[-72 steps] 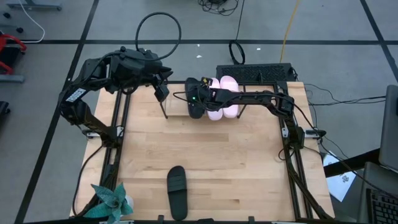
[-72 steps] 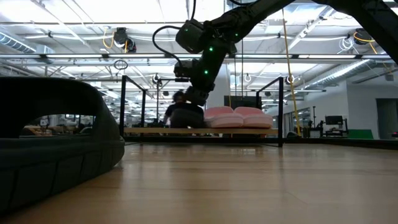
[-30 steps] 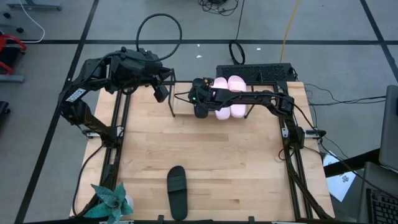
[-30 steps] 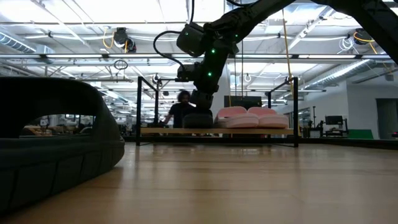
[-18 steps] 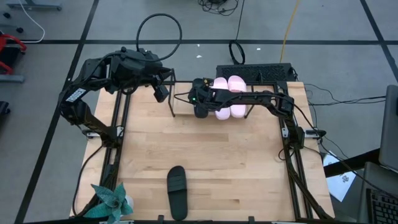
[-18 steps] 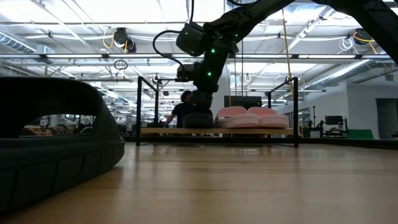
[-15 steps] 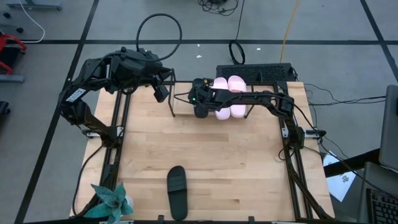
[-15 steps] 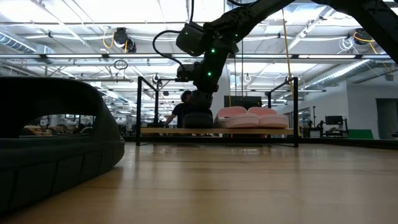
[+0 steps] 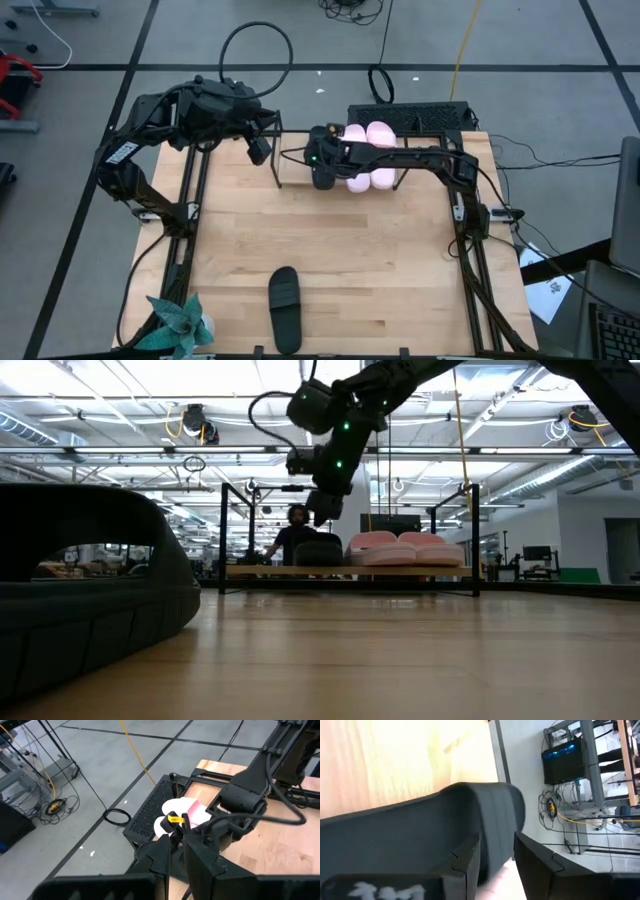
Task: Pick and place slides into the shelf
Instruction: Put the black slide on the shelf
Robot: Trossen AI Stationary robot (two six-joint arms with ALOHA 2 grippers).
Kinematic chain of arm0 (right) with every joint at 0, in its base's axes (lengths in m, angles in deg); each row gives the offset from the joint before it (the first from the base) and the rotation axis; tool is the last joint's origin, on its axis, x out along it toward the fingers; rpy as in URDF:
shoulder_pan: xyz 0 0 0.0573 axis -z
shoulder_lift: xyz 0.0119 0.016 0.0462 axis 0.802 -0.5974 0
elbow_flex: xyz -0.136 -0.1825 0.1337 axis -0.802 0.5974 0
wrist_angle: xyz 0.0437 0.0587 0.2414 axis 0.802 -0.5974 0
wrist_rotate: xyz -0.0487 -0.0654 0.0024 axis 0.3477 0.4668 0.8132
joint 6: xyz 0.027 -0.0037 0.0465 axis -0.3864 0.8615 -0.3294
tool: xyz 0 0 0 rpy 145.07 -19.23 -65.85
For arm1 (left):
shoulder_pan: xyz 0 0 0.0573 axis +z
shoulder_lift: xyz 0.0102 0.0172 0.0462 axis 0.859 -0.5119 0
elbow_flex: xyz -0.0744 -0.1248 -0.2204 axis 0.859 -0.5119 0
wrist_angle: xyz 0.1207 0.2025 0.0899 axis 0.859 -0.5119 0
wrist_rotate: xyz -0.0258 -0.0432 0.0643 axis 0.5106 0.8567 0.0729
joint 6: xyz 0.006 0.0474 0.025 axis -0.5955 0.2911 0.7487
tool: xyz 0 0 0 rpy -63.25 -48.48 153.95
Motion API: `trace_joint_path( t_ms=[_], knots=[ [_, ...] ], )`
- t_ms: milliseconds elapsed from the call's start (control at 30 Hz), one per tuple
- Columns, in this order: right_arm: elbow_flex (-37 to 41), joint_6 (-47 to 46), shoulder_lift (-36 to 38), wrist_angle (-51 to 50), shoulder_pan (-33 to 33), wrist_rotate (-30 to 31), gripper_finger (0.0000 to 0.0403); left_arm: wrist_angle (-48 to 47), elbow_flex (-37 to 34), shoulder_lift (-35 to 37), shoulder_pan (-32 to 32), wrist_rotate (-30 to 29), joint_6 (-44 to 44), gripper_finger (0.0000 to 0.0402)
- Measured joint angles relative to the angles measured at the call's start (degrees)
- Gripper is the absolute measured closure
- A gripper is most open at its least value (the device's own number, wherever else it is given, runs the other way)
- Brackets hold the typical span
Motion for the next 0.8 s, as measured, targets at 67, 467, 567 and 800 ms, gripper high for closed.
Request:
trace_joint_path(
  t_ms=[67,467,567,800],
  knots=[
    [0.00,-0.01,1.10,-0.18,-0.47,0.03,0.0292,0.00,0.00,0.00,0.01,0.07,-0.47,0.0350],
    [0.01,-4.05,5.41,6.25,-6.30,-12.68,0.0302,0.73,0.00,0.00,0.02,0.64,-2.49,0.0350],
    [0.04,-3.99,5.46,6.84,-8.14,-12.22,0.0304,0.70,0.00,0.00,0.02,2.51,-3.95,0.0350],
    [-0.07,-3.76,5.84,3.75,-14.36,-12.61,0.0304,0.27,0.00,0.00,-1.05,13.12,-7.05,0.0350]
  ],
)
